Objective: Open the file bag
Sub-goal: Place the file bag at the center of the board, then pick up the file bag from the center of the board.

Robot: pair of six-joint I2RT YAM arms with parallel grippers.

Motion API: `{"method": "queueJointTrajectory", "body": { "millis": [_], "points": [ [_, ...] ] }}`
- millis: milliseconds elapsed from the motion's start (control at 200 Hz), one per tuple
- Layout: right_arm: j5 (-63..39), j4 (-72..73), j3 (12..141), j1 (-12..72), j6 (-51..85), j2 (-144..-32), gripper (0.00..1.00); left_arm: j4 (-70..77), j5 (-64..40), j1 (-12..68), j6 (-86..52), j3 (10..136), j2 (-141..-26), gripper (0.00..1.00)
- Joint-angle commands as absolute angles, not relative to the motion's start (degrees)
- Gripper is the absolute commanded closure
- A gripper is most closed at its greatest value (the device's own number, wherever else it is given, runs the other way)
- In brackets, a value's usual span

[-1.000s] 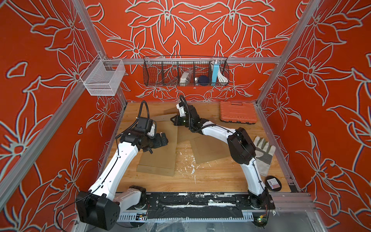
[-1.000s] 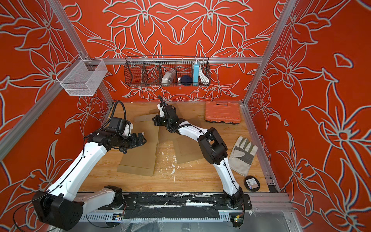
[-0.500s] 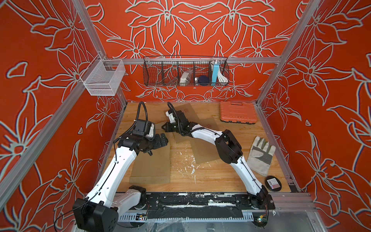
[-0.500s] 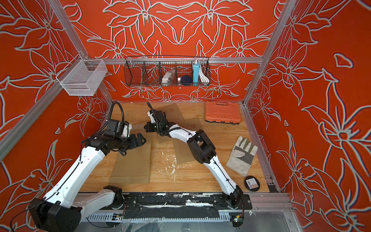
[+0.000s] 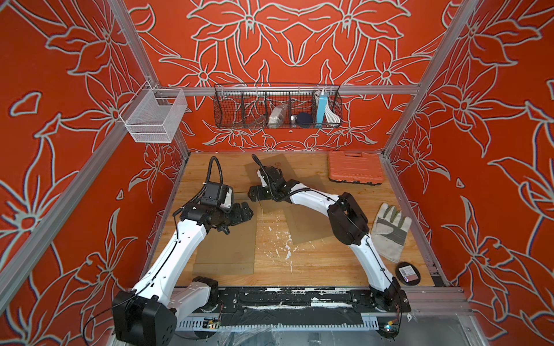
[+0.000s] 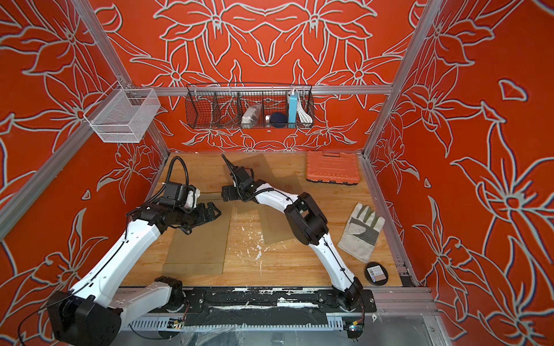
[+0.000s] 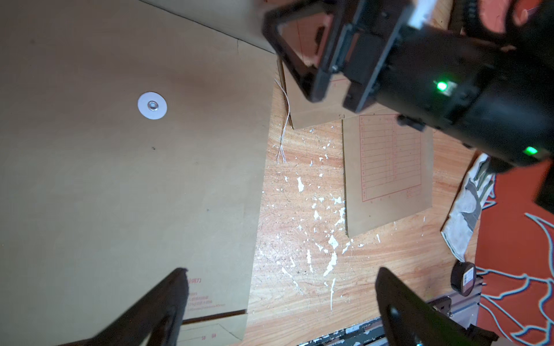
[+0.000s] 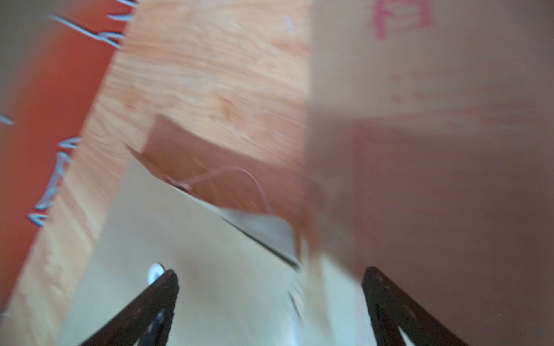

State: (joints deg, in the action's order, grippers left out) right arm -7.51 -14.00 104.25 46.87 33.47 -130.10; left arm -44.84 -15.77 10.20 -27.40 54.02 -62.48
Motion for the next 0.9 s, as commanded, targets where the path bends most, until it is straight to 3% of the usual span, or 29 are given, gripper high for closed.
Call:
{"method": "queueJointTrajectory", "body": {
  "millis": [0, 140, 245, 545, 711, 896],
  "points": [
    [1.16, -13.61, 94.33, 46.56, 29.29, -117.97, 0.02, -39.54, -16.73, 13.06, -29.70, 52.72, -63.99, 0.05],
    [2.08, -10.81, 79.65, 43.55, 27.61, -106.54, 0.02, -34.79, -12.13, 19.72, -31.06, 53.94, -70.04, 0.08],
    [-0.09, -10.79, 73.82, 40.05, 25.29, -102.18, 0.09, -30.72, -12.74, 21.81, -32.20, 56.28, -77.21, 0.16],
    [-16.33, -12.92, 71.10, 26.81, 30.53, -102.01, 0.25, -26.24, -13.90, 24.26, -29.35, 69.05, -96.46, 0.42],
    [-20.08, -12.84, 69.51, 22.79, 33.85, -102.61, 0.30, -29.55, -11.67, 24.28, -26.71, 77.12, -105.71, 0.53],
    [-26.98, -12.06, 69.93, 19.24, 35.85, -105.80, 0.34, -31.29, -9.07, 24.40, -25.63, 80.43, -110.71, 0.60]
  ]
}}
